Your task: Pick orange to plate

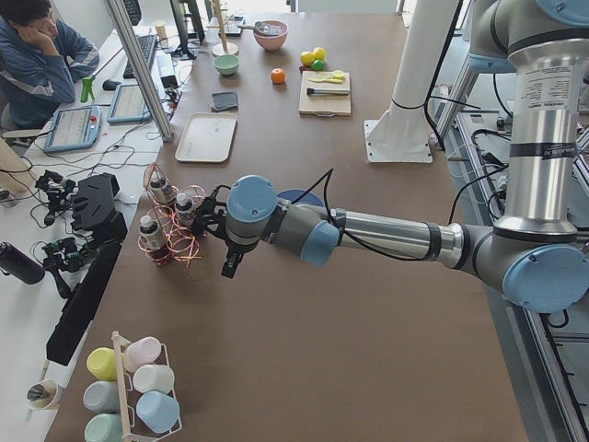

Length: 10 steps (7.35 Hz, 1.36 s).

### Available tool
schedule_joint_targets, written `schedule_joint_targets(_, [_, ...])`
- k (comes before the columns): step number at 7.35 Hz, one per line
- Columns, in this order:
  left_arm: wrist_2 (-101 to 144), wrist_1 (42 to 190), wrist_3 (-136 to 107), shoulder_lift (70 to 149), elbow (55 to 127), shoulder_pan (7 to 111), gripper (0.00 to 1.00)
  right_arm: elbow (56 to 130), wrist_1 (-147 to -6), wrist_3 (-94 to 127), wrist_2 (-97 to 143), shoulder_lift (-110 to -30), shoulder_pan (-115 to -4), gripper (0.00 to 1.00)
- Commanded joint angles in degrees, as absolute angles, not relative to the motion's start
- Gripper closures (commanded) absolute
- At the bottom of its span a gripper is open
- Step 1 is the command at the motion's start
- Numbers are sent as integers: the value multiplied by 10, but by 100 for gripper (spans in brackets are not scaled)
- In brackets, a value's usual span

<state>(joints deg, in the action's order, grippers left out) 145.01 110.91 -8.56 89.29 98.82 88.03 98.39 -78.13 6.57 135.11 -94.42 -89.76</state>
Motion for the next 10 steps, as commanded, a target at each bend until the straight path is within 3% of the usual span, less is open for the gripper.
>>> schedule_joint_targets(1, [1413, 1207, -257, 890, 983, 783, 2, 1007, -748, 219, 1353, -925, -827, 0])
schedule_joint_targets(5, [1228, 1395, -554, 885, 941, 558, 2, 1013, -659, 380, 1270, -924, -708, 0])
schedule_joint_targets(7, [1207, 1520, -587, 885, 863, 506, 2, 1013, -659, 380, 1269, -925, -706, 0])
schedule_joint_targets(8, [1206, 1533, -587, 883, 856, 501, 3, 1013, -659, 379, 1270, -924, -706, 0])
schedule_joint_targets(10, [1206, 1546, -587, 871, 862, 487, 25, 1013, -658, 379, 1270, -923, -704, 0])
